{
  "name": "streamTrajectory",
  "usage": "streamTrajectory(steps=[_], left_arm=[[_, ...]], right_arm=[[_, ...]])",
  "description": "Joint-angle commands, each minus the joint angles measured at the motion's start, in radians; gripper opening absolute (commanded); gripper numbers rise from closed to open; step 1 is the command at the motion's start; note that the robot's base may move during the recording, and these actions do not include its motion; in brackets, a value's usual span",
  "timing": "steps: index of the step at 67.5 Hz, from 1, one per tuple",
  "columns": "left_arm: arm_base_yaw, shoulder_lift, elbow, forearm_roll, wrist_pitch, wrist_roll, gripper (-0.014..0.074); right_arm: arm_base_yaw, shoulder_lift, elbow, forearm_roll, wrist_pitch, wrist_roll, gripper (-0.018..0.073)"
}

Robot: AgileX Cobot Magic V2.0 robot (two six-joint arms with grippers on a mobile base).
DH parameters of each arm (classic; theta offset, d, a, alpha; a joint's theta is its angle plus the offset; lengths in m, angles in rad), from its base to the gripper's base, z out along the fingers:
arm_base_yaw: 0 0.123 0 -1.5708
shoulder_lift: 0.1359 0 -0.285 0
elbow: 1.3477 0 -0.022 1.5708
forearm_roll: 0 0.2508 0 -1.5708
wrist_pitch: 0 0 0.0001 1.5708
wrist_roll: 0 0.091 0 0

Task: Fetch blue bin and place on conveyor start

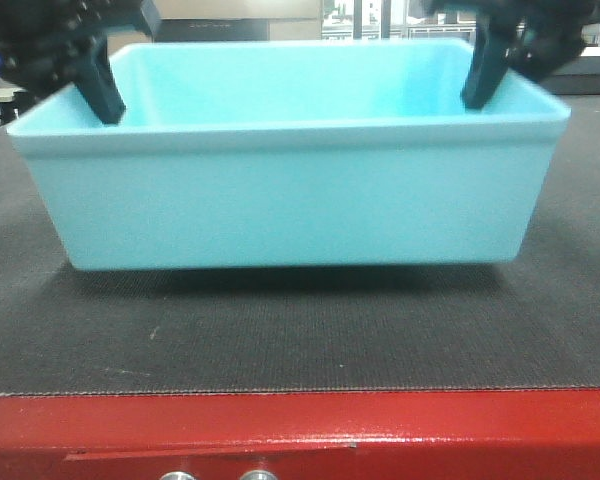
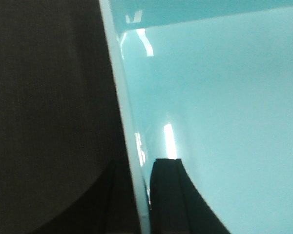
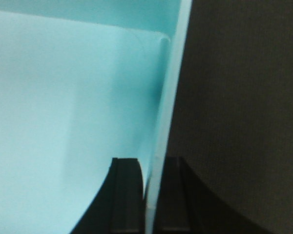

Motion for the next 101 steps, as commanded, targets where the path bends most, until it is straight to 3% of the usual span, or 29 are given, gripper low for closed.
streamTrajectory(steps=[1,6,14,19,29,36,43,55,58,73,101], left_arm=[[0.006,0.014,-0.001,0.027,-0.029,0.012,-0.0012],[0.006,0.021,-0.001,0.027,-0.028,0.012,0.0121],[0.006,0.017,-0.001,0.027,-0.028,0.012,0.0479],[0.006,0.002,-0.001,0.027,-0.023,0.01,0.0629],[0.006,-0.059,-0.014,0.031,0.026,0.01,0.0494],[0.025,-0.124,-0.019,0.036,0.064,0.01,0.0382],[0.068,-0.182,-0.017,0.038,0.107,0.01,0.0236],[0.164,-0.257,0.007,0.038,0.129,0.031,-0.0102],[0.181,-0.27,0.024,0.038,0.119,0.034,-0.0111],[0.244,-0.37,0.212,0.038,-0.008,0.034,-0.0111],[0.243,-0.854,0.678,0.038,-0.324,0.034,-0.0111]], right_arm=[[-0.008,0.004,-0.003,-0.036,-0.02,-0.019,-0.0046],[-0.008,0.004,-0.003,-0.036,-0.02,-0.019,0.0113],[-0.008,0.004,-0.003,-0.036,-0.015,-0.019,0.0417],[-0.008,-0.004,-0.003,-0.036,-0.01,-0.019,0.058],[-0.01,-0.058,-0.004,-0.036,-0.008,-0.019,0.0533],[-0.022,-0.118,-0.004,-0.04,-0.007,-0.019,0.0445],[-0.063,-0.174,-0.002,-0.064,0.003,-0.019,0.0283],[-0.158,-0.252,0.065,-0.101,-0.008,-0.019,-0.0099],[-0.176,-0.266,0.098,-0.101,-0.022,-0.019,-0.0169],[-0.198,-0.361,0.332,-0.101,-0.154,-0.019,-0.0162],[-0.198,-0.808,0.777,-0.135,-0.521,-0.047,-0.0162]])
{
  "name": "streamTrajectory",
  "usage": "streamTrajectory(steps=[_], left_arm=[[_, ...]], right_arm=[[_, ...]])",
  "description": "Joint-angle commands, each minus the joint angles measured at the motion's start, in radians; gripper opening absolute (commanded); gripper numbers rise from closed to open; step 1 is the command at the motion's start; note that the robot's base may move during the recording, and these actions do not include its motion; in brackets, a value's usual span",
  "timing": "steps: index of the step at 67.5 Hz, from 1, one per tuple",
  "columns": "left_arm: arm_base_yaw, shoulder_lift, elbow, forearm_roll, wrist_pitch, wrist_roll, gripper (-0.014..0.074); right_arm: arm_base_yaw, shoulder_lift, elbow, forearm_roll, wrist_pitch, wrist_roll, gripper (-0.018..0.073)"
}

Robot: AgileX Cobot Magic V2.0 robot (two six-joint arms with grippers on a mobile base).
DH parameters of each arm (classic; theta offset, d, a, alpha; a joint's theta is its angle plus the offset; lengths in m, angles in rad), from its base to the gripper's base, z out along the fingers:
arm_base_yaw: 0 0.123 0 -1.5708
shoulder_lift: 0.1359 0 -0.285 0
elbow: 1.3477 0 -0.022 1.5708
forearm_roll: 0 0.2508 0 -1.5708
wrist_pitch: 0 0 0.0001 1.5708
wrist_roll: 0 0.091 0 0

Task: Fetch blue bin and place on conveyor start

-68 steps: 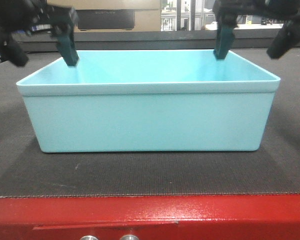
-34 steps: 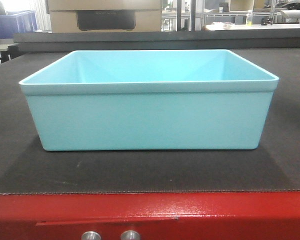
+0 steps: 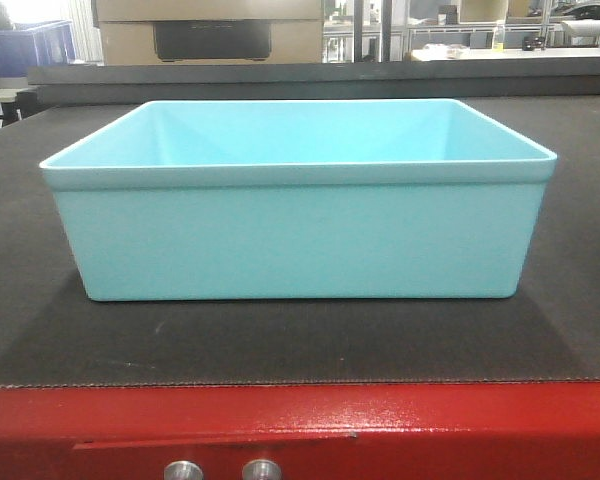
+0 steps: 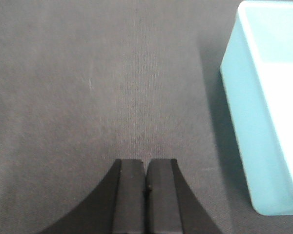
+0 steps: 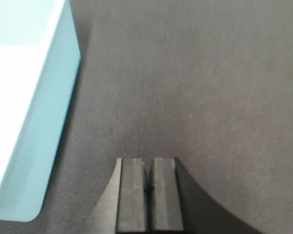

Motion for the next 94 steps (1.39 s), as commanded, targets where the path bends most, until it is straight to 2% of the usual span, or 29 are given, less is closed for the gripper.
streamTrajectory(steps=[1,16,27,35,80,88,94], left_arm=[[0.001,-0.126,0.066,-0.002,-0.082,0.003,-0.0111],[0.001,-0.445,0.181,0.008,-0.143,0.003,-0.0111],[0.001,-0.573,0.205,0.028,-0.143,0.003,-0.0111],[0.001,-0.597,0.209,0.05,-0.147,0.003,-0.0111],[0.001,-0.597,0.209,0.05,-0.147,0.003,-0.0111],[0.026,-0.642,0.237,0.024,-0.145,0.017,-0.0111],[0.071,-0.723,0.315,-0.039,-0.17,0.061,-0.0111]], right_arm=[[-0.006,-0.137,0.081,-0.018,-0.103,-0.031,-0.0162],[-0.006,-0.432,0.208,-0.018,-0.19,-0.036,-0.0162],[-0.006,-0.575,0.245,-0.018,-0.197,-0.036,-0.0162],[-0.006,-0.61,0.247,-0.018,-0.2,-0.036,-0.0162],[-0.006,-0.61,0.247,-0.018,-0.208,-0.036,-0.0162],[-0.006,-0.61,0.247,-0.018,-0.208,-0.036,-0.0162],[-0.006,-0.61,0.247,-0.018,-0.208,-0.036,-0.0162]])
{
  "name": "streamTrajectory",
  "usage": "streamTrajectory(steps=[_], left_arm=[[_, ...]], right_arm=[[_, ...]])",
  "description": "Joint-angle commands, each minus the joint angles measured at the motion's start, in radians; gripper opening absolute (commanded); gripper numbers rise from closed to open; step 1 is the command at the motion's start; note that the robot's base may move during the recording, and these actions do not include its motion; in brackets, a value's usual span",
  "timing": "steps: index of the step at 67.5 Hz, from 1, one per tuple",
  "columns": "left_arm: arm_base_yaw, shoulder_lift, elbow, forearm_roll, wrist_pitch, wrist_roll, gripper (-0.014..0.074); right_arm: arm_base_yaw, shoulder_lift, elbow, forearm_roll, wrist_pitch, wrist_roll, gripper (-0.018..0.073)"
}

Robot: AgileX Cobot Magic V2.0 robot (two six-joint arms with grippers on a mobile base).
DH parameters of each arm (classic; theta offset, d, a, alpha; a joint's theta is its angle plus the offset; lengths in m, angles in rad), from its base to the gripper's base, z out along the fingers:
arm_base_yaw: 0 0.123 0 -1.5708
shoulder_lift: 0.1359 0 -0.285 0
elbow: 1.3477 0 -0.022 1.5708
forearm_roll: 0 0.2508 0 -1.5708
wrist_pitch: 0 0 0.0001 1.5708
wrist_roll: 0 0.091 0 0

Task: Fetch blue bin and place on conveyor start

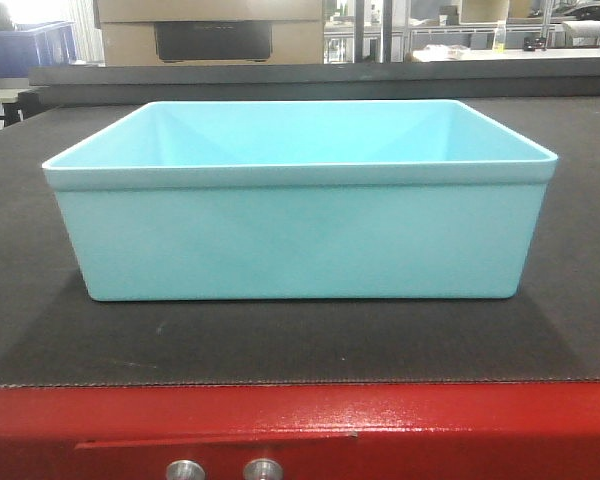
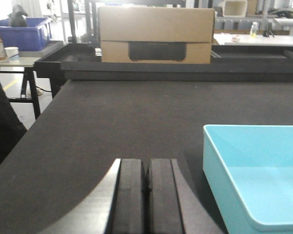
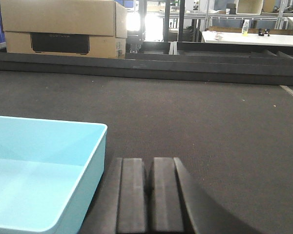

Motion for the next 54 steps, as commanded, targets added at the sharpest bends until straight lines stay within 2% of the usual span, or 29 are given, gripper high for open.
streamTrajectory(steps=[1,12,25,27,54], left_arm=[[0.038,-0.073,0.077,-0.057,-0.037,0.036,-0.0111],[0.115,-0.239,0.282,-0.076,-0.135,0.058,-0.0111],[0.117,-0.239,0.426,-0.069,-0.349,0.058,-0.0111],[0.117,-0.239,0.426,-0.069,-0.316,0.058,-0.0111],[0.117,-0.239,0.426,-0.069,-0.327,0.058,-0.0111]], right_arm=[[-0.006,-0.007,0.003,-0.009,-0.026,-0.008,-0.0162],[-0.006,-0.007,0.003,-0.009,-0.026,-0.008,-0.0162],[-0.006,-0.007,0.003,-0.009,-0.026,-0.008,-0.0162],[-0.006,-0.007,0.003,-0.009,-0.026,-0.008,-0.0162],[-0.006,-0.007,0.003,-0.009,-0.026,-0.008,-0.0162]])
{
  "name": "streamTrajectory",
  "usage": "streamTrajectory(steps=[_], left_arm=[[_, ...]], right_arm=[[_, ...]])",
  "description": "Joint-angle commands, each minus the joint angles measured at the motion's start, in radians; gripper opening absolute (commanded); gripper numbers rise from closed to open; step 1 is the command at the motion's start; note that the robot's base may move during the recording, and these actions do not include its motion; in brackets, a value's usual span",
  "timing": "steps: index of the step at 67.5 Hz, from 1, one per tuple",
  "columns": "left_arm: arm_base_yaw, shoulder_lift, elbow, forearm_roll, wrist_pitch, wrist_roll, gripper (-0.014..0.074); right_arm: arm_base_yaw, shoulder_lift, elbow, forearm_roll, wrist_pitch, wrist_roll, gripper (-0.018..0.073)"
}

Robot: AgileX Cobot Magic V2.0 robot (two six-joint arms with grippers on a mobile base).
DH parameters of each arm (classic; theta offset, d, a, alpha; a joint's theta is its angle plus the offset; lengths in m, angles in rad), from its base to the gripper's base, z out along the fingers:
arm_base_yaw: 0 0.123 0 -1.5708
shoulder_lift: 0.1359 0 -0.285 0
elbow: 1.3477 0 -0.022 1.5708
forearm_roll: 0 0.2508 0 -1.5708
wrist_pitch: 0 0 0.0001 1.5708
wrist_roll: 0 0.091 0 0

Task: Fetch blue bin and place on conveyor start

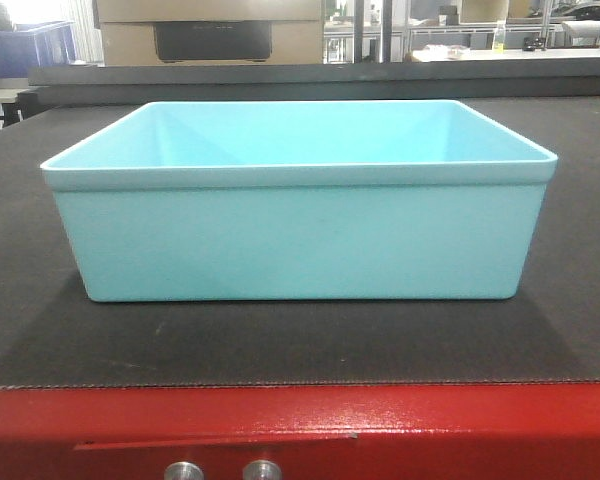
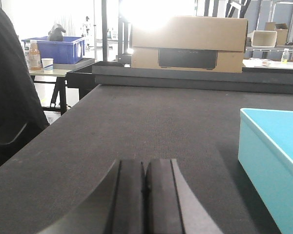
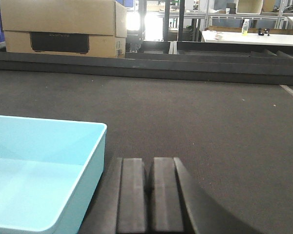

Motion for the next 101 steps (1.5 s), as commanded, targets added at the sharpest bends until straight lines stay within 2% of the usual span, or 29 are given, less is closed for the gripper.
streamTrajectory(steps=[1,36,45,53,69,73,76,101], left_arm=[[0.002,-0.005,-0.002,-0.001,-0.025,0.003,-0.0111],[0.002,-0.005,-0.002,-0.001,-0.025,0.003,-0.0111],[0.002,-0.005,-0.002,-0.001,-0.025,0.003,-0.0111],[0.002,-0.005,-0.002,-0.001,-0.025,0.003,-0.0111],[0.002,-0.005,-0.002,-0.001,-0.025,0.003,-0.0111],[0.002,-0.005,-0.002,-0.001,-0.025,0.003,-0.0111],[0.002,-0.005,-0.002,-0.001,-0.025,0.003,-0.0111],[0.002,-0.005,-0.002,-0.001,-0.025,0.003,-0.0111]], right_arm=[[-0.006,-0.007,0.001,-0.008,-0.023,-0.008,-0.0162],[-0.012,-0.021,0.009,0.004,-0.023,-0.014,-0.0162],[-0.056,-0.092,0.075,0.11,-0.026,-0.138,-0.0162],[-0.087,-0.195,0.191,0.127,-0.052,-0.14,-0.0162],[-0.088,-0.371,0.407,0.135,-0.107,-0.14,-0.0162],[-0.089,-0.371,0.407,0.136,-0.143,-0.14,-0.0162],[-0.089,-0.371,0.407,0.136,-0.105,-0.14,-0.0162],[-0.089,-0.371,0.407,0.136,-0.109,-0.14,-0.0162]])
